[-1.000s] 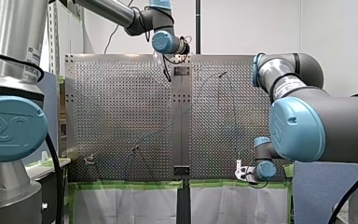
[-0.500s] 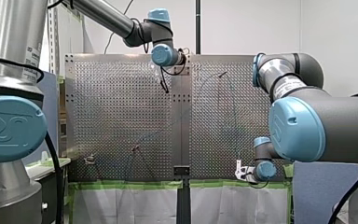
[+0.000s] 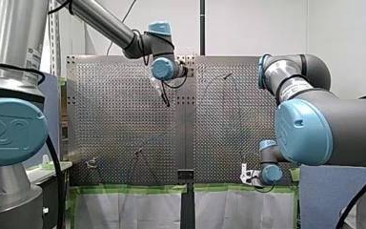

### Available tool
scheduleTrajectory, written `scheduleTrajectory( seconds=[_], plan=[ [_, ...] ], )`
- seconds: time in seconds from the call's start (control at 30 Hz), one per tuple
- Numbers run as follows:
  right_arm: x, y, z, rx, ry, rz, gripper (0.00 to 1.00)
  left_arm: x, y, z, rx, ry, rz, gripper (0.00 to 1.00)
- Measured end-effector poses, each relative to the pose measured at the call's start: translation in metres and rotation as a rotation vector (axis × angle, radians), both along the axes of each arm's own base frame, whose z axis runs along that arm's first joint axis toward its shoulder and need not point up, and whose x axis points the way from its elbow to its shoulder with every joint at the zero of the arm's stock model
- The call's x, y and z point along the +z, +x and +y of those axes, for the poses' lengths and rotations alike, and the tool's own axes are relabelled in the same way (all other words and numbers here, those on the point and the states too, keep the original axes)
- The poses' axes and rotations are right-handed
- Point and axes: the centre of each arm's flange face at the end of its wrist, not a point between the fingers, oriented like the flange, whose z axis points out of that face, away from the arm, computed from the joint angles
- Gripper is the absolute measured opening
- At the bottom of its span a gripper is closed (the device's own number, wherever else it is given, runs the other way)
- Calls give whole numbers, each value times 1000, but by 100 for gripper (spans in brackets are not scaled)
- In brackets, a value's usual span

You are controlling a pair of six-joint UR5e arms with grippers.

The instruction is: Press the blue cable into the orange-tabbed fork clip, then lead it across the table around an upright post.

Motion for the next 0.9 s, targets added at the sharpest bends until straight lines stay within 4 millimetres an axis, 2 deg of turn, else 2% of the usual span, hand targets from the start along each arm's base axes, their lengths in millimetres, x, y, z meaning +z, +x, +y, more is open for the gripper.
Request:
scheduleTrajectory(
  seconds=[0.6, 0.9],
  plan=[
    [2, 5, -1, 18, 8, 22, 0, -71, -26, 27, 19, 93, 116, 100],
    [2, 6, -1, 20, 8, 21, 0, -100, -36, 41, 5, 111, 136, 100]
  ],
)
